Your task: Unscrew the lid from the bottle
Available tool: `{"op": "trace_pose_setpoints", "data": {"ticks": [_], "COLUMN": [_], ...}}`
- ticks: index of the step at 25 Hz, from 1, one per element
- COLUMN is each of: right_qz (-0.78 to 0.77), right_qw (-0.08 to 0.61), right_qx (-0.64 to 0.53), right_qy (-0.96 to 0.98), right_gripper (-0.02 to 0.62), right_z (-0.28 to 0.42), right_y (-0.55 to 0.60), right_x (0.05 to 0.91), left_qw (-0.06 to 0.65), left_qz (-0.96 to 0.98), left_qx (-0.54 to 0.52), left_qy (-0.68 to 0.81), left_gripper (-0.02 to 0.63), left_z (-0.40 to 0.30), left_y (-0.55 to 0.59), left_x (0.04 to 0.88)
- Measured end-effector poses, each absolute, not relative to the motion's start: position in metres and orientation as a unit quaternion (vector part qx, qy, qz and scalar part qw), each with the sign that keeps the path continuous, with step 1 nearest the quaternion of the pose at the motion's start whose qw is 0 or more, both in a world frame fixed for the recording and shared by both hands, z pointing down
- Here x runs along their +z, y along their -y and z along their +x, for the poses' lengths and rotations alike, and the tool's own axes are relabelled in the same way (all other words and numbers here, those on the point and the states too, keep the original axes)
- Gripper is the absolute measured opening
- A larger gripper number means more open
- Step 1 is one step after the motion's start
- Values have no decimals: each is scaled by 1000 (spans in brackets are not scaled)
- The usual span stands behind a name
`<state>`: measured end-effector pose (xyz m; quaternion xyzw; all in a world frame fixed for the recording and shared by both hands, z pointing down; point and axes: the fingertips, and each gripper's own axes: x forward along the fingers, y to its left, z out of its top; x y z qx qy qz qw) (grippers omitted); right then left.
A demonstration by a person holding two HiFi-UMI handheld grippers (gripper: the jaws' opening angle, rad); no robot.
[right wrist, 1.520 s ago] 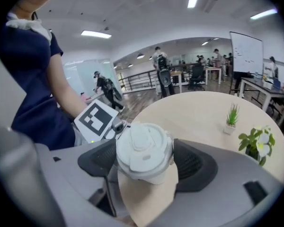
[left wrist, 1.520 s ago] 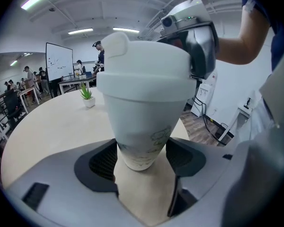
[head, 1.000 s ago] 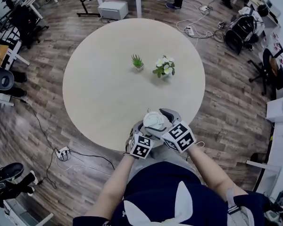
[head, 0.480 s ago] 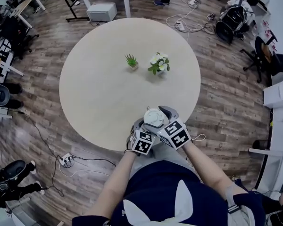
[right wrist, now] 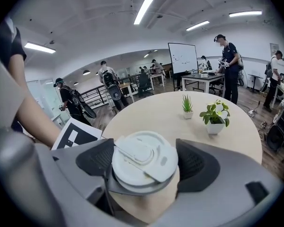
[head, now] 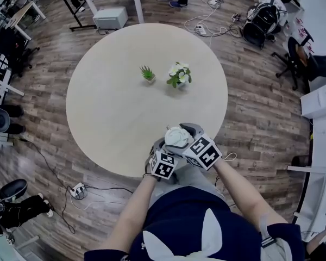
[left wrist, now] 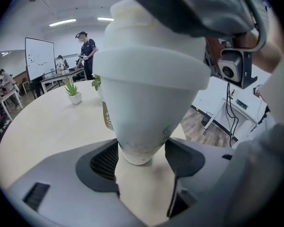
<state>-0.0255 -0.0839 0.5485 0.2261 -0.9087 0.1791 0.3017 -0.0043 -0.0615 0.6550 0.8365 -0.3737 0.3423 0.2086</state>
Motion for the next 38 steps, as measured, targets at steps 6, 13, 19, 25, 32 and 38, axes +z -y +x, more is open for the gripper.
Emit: {"op": "trace_pose_setpoints", "data": {"ticks": [6, 13, 19, 25, 32, 38], "right_qz": [152, 26, -84, -163, -145, -13], "right_qw": [338, 395, 434, 483, 480, 340], "right_qx": [160, 123, 78, 28, 37, 137], "right_qy": [915, 910, 894, 860, 864, 930], "right_gripper": [408, 410, 410, 410, 416, 459], "right_z": [-24, -28, -28, -28, -32, -40], "right_y": [79, 70, 63, 57, 62, 69], "right_x": [550, 550, 553, 556, 552, 529], "left_qw": [206, 206, 202, 200, 202, 202], "left_qz": [838, 837, 836, 835, 833, 833], "left_qx": [348, 356, 363, 366, 370, 369], "left_qy": [365, 360, 359, 360, 359, 361], "left_gripper": [318, 314, 313, 311, 311, 311], "left_z": [0, -1, -1, -3, -5, -5], "left_y": [61, 61, 61, 60, 63, 61], "left_x": [656, 656, 657, 657, 654, 658]}}
